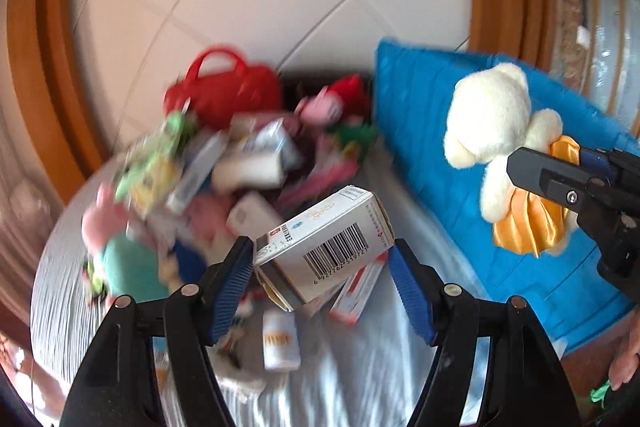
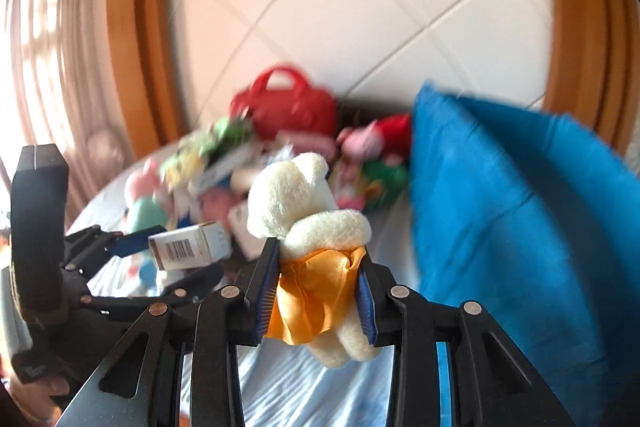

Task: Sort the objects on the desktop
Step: 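Grasp the small white box with left tool while right tool grasps the plush bear, then carry both items over the blue bin and open both tools to drop them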

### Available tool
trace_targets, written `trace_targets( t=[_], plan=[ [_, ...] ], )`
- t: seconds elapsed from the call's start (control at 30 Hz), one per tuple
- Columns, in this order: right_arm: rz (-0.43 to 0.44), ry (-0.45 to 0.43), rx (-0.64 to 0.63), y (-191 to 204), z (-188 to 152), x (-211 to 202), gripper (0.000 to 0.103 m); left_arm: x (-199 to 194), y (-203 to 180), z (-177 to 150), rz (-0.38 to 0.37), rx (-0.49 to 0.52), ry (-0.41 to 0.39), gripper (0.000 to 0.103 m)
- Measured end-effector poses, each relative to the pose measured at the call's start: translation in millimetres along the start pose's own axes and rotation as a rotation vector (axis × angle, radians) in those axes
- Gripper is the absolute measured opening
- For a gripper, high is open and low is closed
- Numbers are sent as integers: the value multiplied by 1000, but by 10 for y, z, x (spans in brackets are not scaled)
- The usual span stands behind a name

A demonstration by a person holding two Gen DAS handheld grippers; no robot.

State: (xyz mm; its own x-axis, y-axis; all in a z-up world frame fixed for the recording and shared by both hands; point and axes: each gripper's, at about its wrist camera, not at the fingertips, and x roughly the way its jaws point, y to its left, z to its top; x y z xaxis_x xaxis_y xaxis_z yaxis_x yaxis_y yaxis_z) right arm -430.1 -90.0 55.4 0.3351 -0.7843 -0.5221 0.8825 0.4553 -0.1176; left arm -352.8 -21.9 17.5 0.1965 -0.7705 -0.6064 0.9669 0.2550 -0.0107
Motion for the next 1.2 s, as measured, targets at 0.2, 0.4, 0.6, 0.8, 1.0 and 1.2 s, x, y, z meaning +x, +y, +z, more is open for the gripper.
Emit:
trace_targets(
  t=[0.2,0.4,0.6,0.8,1.0,1.2],
  plan=[
    [-124,-101,37,-471,316,-525,34,-213,-553,516,-82,53,-102,69],
    [-265,-122,86,-1204,425,-859,34,-320,-1265,925,-162,86,-128,69],
    [-392,-82,109,-1966,345,-1034,34,-308,-1999,1142,-221,109,-86,68],
    [-431,-16,125,-2659,156,-1111,35,-184,-2642,1205,-224,127,-21,69],
    [-426,93,115,-3078,-69,-963,35,13,-3038,1111,-207,152,68,69],
    [-430,146,119,-3307,-280,-897,35,70,-3169,1132,-158,153,82,69]
  ],
)
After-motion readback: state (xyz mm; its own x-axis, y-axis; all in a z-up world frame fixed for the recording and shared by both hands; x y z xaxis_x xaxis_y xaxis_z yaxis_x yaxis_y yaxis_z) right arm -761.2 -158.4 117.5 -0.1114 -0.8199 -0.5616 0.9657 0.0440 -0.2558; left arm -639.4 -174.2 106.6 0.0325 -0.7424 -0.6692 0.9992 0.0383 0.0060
